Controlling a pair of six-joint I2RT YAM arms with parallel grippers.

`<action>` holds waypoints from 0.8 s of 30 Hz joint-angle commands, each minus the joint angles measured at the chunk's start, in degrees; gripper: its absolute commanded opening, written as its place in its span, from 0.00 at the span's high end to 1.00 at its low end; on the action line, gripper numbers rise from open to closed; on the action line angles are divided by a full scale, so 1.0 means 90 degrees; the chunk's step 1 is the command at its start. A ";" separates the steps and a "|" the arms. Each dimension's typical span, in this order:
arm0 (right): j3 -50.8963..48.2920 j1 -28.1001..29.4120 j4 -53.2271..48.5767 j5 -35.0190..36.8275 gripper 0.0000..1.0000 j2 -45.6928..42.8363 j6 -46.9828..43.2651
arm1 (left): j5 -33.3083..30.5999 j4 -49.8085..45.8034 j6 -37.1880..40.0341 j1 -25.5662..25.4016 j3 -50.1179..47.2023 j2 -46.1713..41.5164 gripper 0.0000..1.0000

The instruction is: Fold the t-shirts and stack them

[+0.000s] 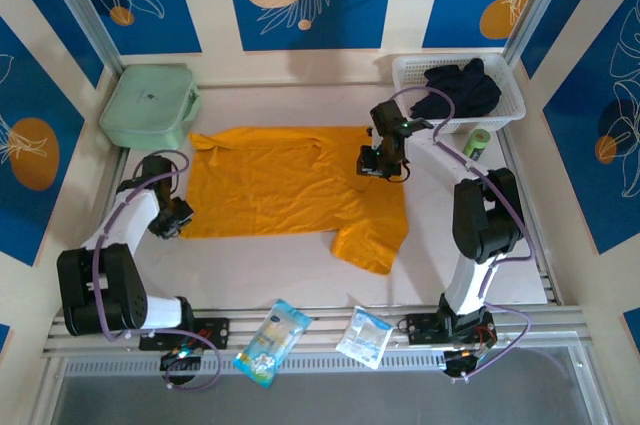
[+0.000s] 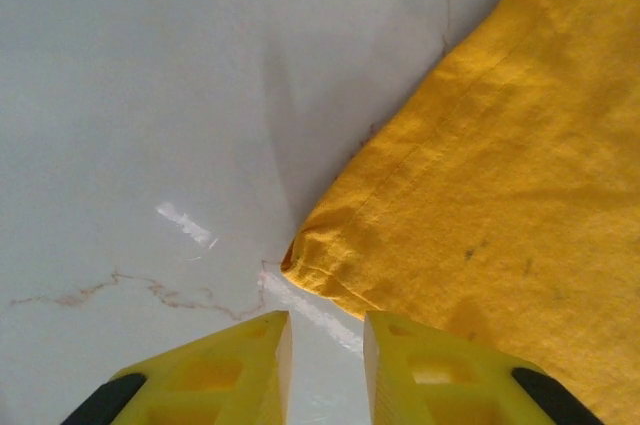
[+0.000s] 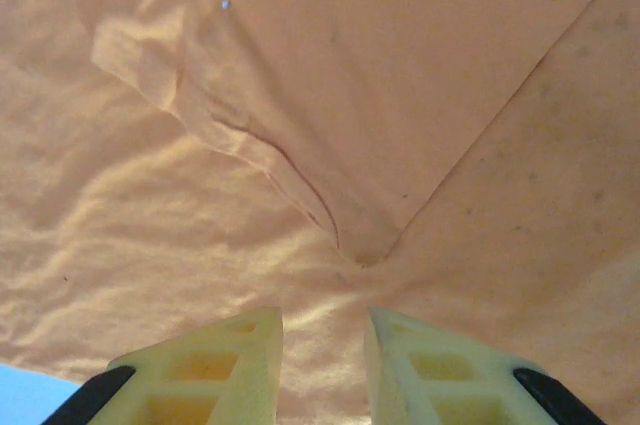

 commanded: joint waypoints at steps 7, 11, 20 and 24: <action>0.0039 0.0168 0.0036 -0.0089 0.72 -0.0146 0.0023 | 0.0025 0.0106 -0.0083 0.0076 -0.0276 0.0385 0.57; 0.0047 0.0216 0.0014 -0.0060 0.72 -0.0136 0.0032 | -0.0013 0.0215 -0.0094 0.0088 -0.0231 0.0599 0.57; -0.0098 0.0295 -0.0013 -0.0060 0.72 -0.0170 0.0053 | -0.0173 0.0650 0.0032 0.0095 -0.0049 0.1358 0.60; -0.0312 0.0398 -0.0025 -0.0089 0.72 -0.0391 -0.0048 | -0.0094 0.0850 0.0260 0.0099 0.0284 0.1983 0.68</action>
